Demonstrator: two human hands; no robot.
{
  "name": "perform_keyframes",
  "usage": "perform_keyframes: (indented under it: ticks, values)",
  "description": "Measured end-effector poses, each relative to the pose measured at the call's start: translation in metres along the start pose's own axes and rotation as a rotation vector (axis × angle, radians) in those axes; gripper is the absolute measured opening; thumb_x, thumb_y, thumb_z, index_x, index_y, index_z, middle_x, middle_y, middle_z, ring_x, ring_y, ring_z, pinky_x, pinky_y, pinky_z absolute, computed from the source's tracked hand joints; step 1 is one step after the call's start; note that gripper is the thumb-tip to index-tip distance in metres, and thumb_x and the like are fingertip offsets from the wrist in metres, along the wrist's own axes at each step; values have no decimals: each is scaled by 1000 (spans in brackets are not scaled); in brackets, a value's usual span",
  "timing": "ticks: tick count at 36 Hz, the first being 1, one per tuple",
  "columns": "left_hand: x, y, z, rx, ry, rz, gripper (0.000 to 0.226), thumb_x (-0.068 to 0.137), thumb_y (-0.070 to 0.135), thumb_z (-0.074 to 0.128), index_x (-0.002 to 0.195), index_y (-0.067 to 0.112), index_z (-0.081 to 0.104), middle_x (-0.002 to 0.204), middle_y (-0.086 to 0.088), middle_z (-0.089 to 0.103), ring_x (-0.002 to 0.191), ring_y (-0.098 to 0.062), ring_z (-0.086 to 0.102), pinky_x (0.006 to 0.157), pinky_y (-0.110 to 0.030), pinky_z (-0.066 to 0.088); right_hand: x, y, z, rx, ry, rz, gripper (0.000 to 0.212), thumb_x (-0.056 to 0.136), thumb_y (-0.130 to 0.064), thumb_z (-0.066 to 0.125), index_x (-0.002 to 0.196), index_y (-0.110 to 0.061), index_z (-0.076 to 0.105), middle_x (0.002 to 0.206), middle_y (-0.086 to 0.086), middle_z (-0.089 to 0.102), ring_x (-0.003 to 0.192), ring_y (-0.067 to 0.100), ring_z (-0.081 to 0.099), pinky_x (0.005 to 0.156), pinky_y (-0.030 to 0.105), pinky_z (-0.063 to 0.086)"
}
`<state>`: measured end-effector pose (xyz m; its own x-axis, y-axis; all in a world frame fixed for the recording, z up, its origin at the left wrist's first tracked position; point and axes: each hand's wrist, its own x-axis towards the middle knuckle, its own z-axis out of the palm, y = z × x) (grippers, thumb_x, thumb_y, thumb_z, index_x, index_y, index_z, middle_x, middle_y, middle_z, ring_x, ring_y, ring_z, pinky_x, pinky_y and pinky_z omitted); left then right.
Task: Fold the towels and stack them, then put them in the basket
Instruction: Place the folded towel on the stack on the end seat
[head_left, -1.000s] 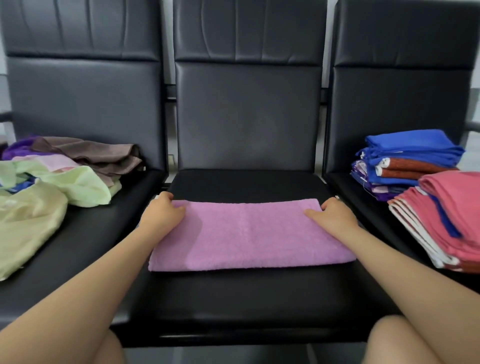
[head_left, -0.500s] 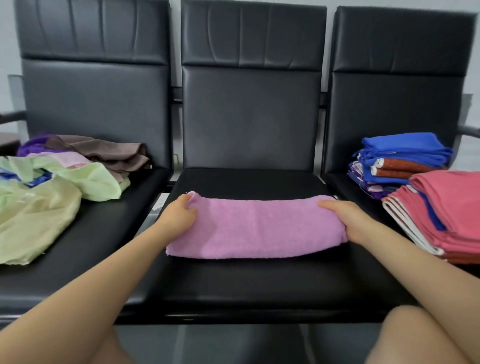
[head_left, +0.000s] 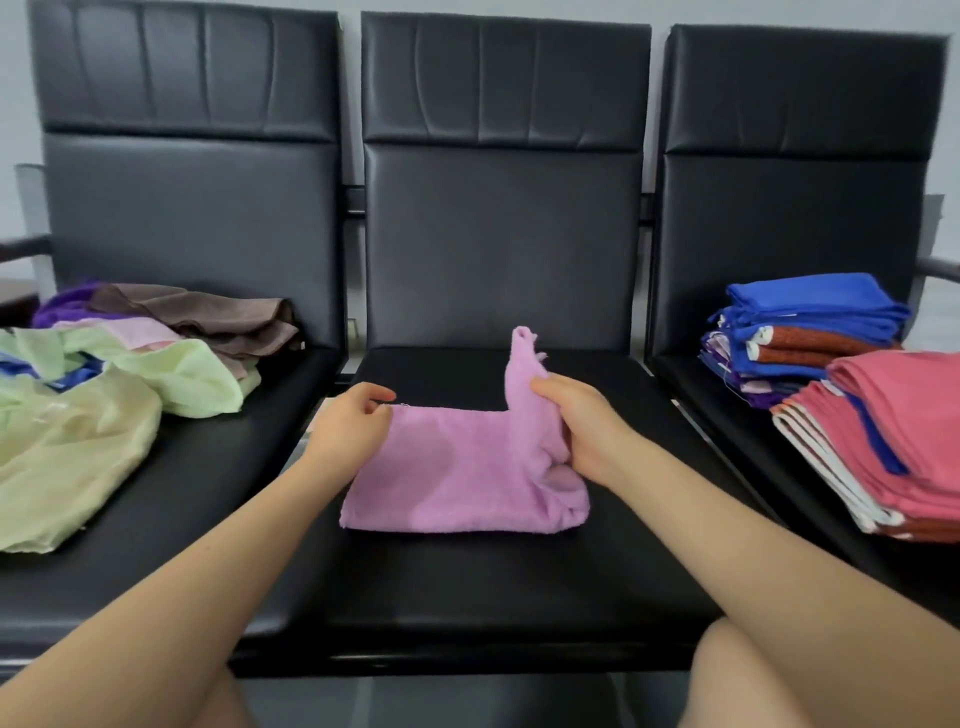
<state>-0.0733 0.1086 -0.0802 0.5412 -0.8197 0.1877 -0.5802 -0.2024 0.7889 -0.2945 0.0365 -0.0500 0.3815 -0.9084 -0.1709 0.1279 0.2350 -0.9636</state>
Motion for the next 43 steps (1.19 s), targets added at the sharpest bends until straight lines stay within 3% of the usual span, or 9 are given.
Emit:
perform_keyframes:
  ticks: [5, 9, 13, 16, 20, 30, 36, 39, 43]
  values:
    - [-6, 9, 14, -196, -191, -144, 25, 101, 22, 40, 107, 10, 62, 84, -7, 64, 72, -21, 63, 68, -33, 56, -4, 10, 18, -69, -341, 20, 31, 97, -10, 53, 127, -13, 59, 90, 11, 67, 80, 20, 67, 71, 30, 54]
    - [-8, 10, 22, -24, -254, -136, 31, 99, 33, 41, 107, 12, 62, 100, -8, 64, 97, -27, 62, 95, -41, 50, -4, 14, 11, -505, -180, -189, 27, 92, -8, 53, 112, -19, 68, 93, 2, 69, 89, 13, 64, 75, 26, 54]
    - [-7, 17, 31, -27, -268, -140, 13, 95, 33, 51, 86, 25, 54, 80, 1, 50, 85, -23, 51, 80, -26, 41, 8, 17, -7, -762, 16, -294, 29, 92, -13, 53, 117, -21, 64, 107, -5, 64, 102, 10, 58, 78, 20, 44]
    - [-8, 21, 41, 28, -250, -110, 42, 94, 33, 56, 131, 16, 51, 117, -2, 55, 108, -22, 52, 83, -22, 36, 16, 21, -19, -935, 63, -223, 37, 93, -23, 55, 129, -17, 54, 108, 2, 62, 101, 17, 59, 85, 31, 48]
    - [-11, 29, 52, -3, -256, -17, 47, 97, 21, 50, 142, 15, 40, 134, -7, 52, 102, -12, 47, 82, -15, 32, 20, 32, -23, -1128, 1, -137, 53, 92, -34, 56, 141, -18, 42, 127, 6, 53, 100, 15, 53, 80, 27, 41]
    - [0, 29, 14, -47, -49, 5, 39, 96, 16, 43, 135, 18, 51, 134, -2, 54, 119, -20, 50, 87, -22, 34, 19, 41, -3, -1085, 58, -203, 53, 87, -35, 58, 136, -20, 43, 106, 4, 57, 81, 15, 56, 62, 26, 40]
    - [0, 5, -6, 184, -154, -129, 55, 93, 19, 48, 146, 15, 34, 141, -10, 47, 127, -27, 46, 102, -32, 38, 12, 45, 11, -1289, 145, -103, 68, 86, -54, 56, 139, -15, 40, 131, 5, 50, 115, 24, 54, 83, 34, 46]
    - [-3, -4, -14, 286, -196, -198, 58, 91, 29, 52, 143, 11, 35, 128, -10, 55, 111, -29, 58, 94, -34, 48, 9, 45, 16, -1348, 179, -83, 66, 83, -62, 55, 126, -13, 48, 122, 4, 55, 108, 24, 57, 81, 34, 47]
    - [-11, -4, -20, 138, -274, -322, 37, 90, 39, 56, 105, 5, 58, 82, -3, 59, 75, -25, 66, 70, -29, 58, 7, 48, 22, -1430, 181, -35, 66, 85, -68, 47, 120, -13, 52, 119, 4, 59, 108, 25, 58, 87, 36, 43]
